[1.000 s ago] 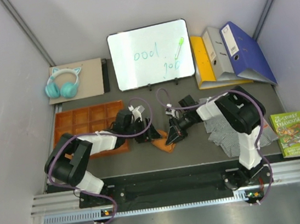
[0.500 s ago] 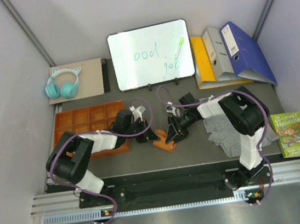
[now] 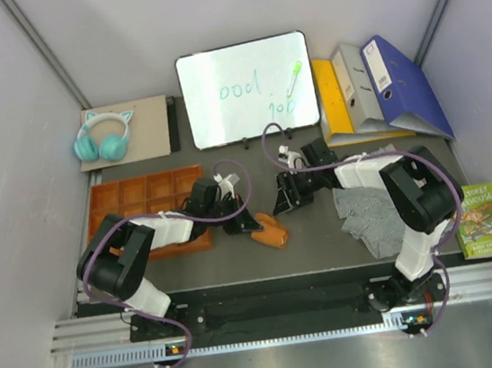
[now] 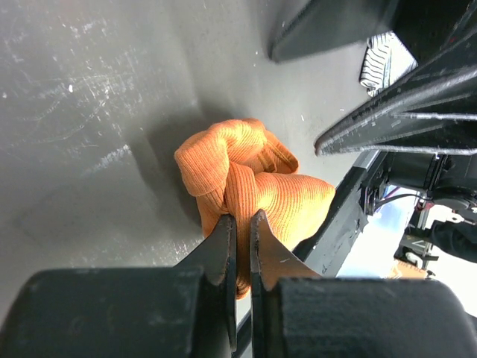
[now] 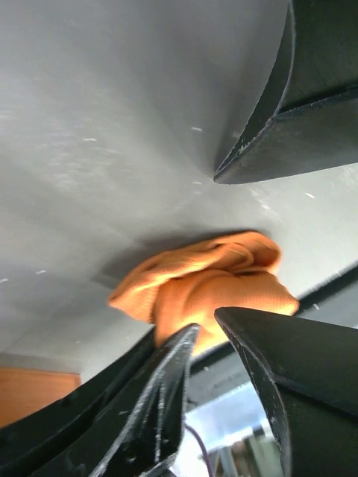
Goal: Roll the underwear
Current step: Roll the underwear to the center of the board, then pick up the underwear from the center of the board.
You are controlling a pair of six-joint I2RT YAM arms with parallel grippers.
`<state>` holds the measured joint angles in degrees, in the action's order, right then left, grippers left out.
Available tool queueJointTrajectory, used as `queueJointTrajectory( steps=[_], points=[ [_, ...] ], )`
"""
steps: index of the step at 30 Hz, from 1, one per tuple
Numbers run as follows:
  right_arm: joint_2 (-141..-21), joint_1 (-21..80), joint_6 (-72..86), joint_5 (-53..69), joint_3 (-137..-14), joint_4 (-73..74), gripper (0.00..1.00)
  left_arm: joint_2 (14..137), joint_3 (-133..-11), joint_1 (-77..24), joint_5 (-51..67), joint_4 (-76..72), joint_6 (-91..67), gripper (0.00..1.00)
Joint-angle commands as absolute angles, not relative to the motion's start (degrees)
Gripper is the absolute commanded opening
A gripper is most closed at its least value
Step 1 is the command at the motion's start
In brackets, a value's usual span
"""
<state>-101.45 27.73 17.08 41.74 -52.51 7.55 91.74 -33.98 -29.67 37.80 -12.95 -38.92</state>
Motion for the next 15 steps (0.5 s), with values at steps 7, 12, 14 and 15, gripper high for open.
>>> queueJointTrajectory(
  steps=[7,12,14,15],
  points=[
    [-106.26,33.83,9.05,43.77,-57.05,-2.80,0.66,92.02,-30.85,-29.27,32.70,-6.86,-40.08,0.00],
    [-103.72,36.64,8.00,43.94,-54.32,-3.87,0.65,91.32,-30.59,-28.39,31.64,-5.45,-40.69,0.00],
    [-102.58,37.35,7.56,43.77,-52.74,-3.61,0.64,91.41,-30.59,-28.13,31.73,-5.28,-40.78,0.00],
    [-101.44,38.14,6.95,43.60,-51.69,-3.60,0.64,91.58,-30.59,-28.04,31.73,-5.10,-40.69,0.00]
  ],
)
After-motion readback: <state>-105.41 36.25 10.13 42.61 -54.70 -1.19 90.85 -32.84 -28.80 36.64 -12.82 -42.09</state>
